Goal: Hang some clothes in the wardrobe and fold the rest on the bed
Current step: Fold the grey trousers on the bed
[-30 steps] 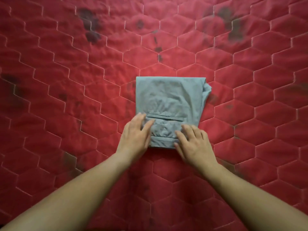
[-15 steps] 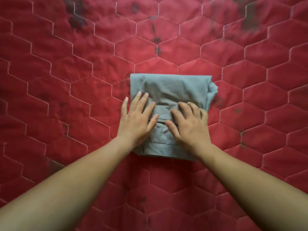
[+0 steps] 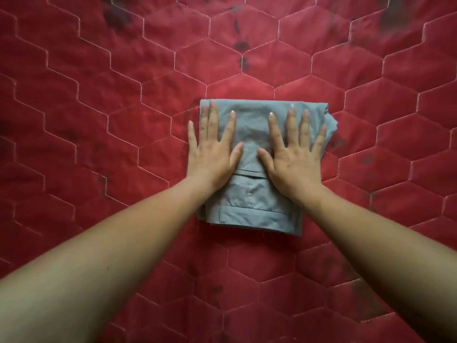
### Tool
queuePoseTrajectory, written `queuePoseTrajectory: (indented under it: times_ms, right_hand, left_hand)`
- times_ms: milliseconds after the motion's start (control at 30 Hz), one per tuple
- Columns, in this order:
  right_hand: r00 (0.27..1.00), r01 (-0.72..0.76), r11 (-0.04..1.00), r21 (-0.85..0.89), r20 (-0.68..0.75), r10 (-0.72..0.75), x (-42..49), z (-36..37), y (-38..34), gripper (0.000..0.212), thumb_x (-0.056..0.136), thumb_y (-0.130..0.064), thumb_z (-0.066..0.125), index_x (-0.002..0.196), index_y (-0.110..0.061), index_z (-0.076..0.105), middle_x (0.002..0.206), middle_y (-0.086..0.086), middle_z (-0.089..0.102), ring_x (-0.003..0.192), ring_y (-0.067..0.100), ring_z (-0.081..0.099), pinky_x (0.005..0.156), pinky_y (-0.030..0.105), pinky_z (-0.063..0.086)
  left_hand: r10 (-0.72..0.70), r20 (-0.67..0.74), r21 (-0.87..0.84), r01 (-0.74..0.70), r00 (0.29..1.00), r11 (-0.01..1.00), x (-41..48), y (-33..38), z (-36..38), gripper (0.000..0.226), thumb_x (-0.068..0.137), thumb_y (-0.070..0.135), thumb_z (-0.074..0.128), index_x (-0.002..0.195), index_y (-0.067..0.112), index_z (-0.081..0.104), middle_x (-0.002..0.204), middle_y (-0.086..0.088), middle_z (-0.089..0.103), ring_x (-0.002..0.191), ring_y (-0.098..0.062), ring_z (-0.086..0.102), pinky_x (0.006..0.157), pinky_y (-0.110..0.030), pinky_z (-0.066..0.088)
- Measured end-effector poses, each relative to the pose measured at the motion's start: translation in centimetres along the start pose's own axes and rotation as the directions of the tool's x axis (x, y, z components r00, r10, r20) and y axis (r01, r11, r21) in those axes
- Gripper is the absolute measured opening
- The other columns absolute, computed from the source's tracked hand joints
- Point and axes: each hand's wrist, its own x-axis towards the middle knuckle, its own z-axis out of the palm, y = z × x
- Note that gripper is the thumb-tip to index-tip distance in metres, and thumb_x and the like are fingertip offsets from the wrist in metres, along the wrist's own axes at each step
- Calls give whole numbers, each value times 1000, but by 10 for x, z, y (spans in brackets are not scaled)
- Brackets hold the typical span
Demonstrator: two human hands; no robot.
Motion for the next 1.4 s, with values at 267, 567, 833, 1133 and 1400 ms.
queuePoseTrajectory:
  times_ms: [267,567,833,1133,1400]
  right_hand:
    - [1000,2,1000,27,-6,-2,-67,40,-2,81,92,-73,34,161,-34,18,170,8,2,155,38,-4,115,74,5]
    - [808,-507,458,730,218,547,-65,-24,-6,46,86,-26,78,130,-24,67,151,24,28,135,16,32,119,21,17]
    - [793,-608,345,715,568,220,-53,-76,16,56,72,11,73,119,-18,64,124,16,65,99,22,61,89,40,54]
    - [926,-208,841,499,377,5,-65,-275,-15,65,73,-20,75,135,-21,57,126,9,55,117,24,55,96,28,42]
    - [930,190,928,320,245,-274,-113,-501,-93,56,72,-31,77,124,-18,62,119,11,64,106,30,61,86,38,50]
  left_hand:
    - [85,-100,-54,-91,991,994,-64,-11,46,65,96,46,41,158,28,30,166,-21,9,155,-36,3,121,-60,14]
    - [-402,126,-542,403,907,737,-81,15,-4,71,92,40,68,152,47,31,157,-12,12,140,-25,33,115,-35,30]
    - [-194,402,-774,446,895,450,-47,-15,-67,64,76,-4,68,132,22,52,128,0,59,110,-17,60,93,-21,50]
    - [-140,279,-578,283,950,765,-111,-5,-255,68,76,23,78,139,27,52,131,2,63,114,-19,61,98,-30,47]
    - [-184,140,-299,219,973,929,-229,10,-472,69,78,40,72,140,25,45,133,-6,63,118,-29,61,95,-41,50]
